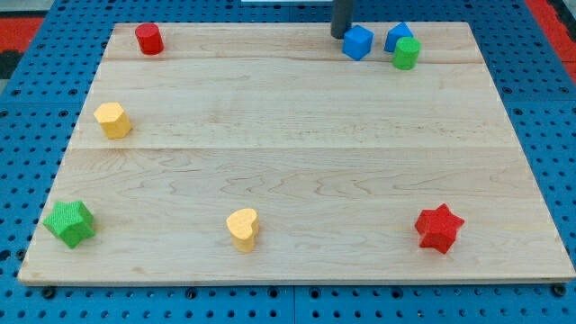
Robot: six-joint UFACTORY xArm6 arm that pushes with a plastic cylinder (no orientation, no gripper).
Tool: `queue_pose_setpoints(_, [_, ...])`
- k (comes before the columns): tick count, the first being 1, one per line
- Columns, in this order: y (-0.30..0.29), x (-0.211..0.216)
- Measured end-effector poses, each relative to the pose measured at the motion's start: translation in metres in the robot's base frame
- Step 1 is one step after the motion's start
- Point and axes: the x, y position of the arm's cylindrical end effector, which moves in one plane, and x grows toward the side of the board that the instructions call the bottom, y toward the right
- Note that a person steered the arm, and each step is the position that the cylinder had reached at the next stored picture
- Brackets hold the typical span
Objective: Push the green star closer to the blue cube
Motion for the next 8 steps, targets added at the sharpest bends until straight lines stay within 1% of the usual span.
queue_pose_setpoints(1, [0.003, 0.003])
queue_pose_setpoints(2, [0.013, 0.024])
queue_pose_setpoints(3, [0.031, 0.034])
queue_pose_setpoints(4, [-0.012, 0.105])
queue_pose_setpoints(5, [-0.031, 0.199])
queue_pose_setpoints(7, [-0.094, 0.348])
queue_pose_setpoints(8, [-0.118, 0.369])
